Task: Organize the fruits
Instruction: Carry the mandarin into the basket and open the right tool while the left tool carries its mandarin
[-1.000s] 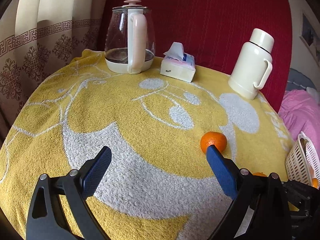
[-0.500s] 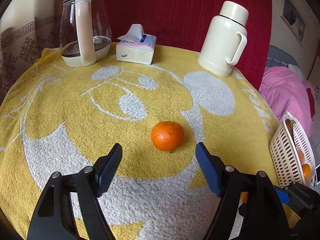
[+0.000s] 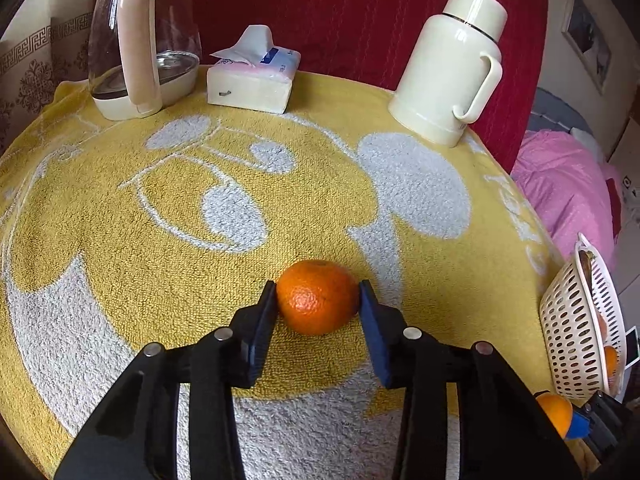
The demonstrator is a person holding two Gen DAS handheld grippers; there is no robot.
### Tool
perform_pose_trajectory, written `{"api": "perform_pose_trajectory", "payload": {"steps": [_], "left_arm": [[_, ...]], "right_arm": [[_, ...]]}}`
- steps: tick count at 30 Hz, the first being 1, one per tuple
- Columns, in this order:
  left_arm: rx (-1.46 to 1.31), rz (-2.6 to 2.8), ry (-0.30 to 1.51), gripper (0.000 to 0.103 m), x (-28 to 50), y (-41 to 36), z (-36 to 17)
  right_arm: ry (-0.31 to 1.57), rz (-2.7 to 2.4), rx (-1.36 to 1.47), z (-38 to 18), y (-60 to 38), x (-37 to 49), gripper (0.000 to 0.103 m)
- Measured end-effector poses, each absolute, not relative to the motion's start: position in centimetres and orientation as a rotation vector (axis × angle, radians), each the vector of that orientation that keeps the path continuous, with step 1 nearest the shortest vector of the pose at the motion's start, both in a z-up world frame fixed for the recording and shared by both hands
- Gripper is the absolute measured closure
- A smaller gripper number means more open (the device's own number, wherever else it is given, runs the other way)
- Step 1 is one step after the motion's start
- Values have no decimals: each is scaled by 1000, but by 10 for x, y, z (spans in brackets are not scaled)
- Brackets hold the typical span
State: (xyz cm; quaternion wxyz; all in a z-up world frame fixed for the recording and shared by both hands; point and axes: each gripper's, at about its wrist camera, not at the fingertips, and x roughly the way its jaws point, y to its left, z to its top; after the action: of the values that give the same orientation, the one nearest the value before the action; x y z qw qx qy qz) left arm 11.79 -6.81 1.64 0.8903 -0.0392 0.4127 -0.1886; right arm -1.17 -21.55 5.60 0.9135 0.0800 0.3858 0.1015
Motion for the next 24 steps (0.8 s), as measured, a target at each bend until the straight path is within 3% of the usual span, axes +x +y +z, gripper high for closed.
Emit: {"api": "perform_pose_trajectory", "payload": {"steps": [12, 24], "left_arm": [[-85, -431, 787, 62, 96, -67, 34], [-65, -453, 766, 62, 81, -76, 40]], "right_arm": [[734, 151, 181, 79, -223, -29, 61], [654, -68, 273, 106, -309, -40, 61]]}}
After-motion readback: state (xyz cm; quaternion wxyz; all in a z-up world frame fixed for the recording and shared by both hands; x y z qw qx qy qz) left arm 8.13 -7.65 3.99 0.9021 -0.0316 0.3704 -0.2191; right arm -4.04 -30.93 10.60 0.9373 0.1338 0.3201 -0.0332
